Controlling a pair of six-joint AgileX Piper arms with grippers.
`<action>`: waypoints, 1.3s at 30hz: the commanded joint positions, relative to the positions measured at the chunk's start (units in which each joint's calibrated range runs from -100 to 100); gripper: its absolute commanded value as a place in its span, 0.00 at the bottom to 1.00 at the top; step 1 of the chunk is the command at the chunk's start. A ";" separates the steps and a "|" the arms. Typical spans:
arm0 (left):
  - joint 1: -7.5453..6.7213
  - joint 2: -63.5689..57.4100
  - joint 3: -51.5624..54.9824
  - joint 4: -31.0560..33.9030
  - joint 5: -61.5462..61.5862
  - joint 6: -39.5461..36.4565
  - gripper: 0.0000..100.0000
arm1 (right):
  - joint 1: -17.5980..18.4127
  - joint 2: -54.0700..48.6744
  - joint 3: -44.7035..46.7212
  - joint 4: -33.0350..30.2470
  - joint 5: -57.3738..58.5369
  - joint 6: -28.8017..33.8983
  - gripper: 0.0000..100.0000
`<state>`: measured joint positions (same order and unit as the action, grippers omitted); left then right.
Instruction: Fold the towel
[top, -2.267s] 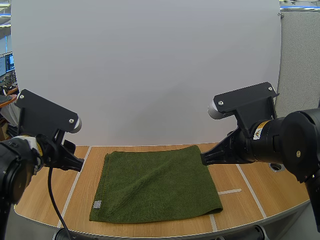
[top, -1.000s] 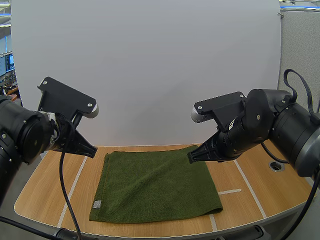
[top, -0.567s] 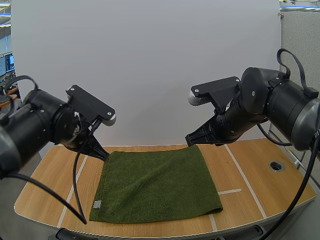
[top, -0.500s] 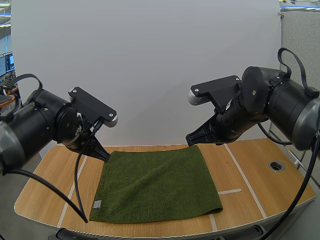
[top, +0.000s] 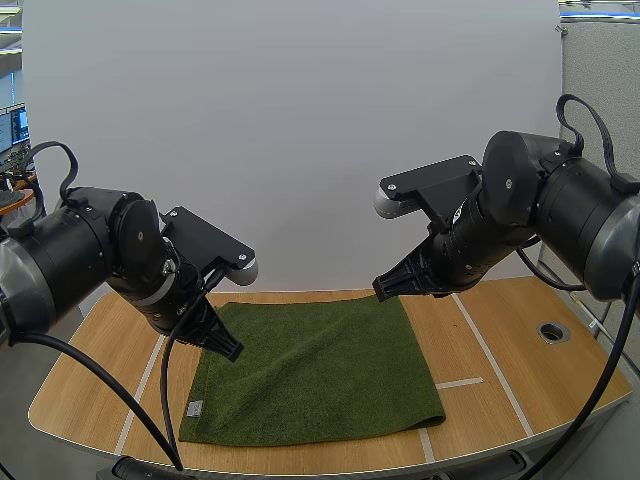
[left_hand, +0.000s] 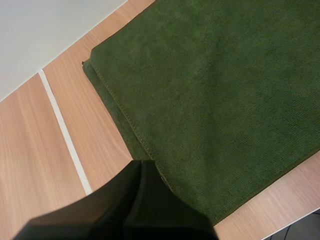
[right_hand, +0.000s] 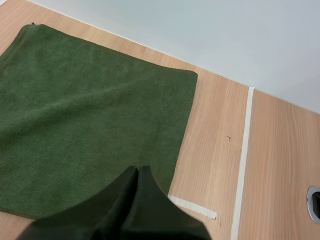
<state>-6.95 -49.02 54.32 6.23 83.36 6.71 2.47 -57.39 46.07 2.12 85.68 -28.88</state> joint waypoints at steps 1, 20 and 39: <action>0.60 0.13 -0.26 -0.05 -3.40 0.52 0.00 | -0.23 -0.14 -0.40 -0.23 -0.11 -1.00 0.00; 6.78 0.13 -0.26 1.29 -16.74 0.60 0.00 | -2.58 12.69 -0.54 -0.71 -24.44 1.34 0.00; 7.16 0.13 -0.26 0.53 -18.35 0.45 0.00 | -15.77 42.69 -12.06 29.27 -18.41 -29.58 0.00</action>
<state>0.11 -49.02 54.32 7.27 66.49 7.55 -10.37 -21.73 39.45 26.64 64.20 -49.13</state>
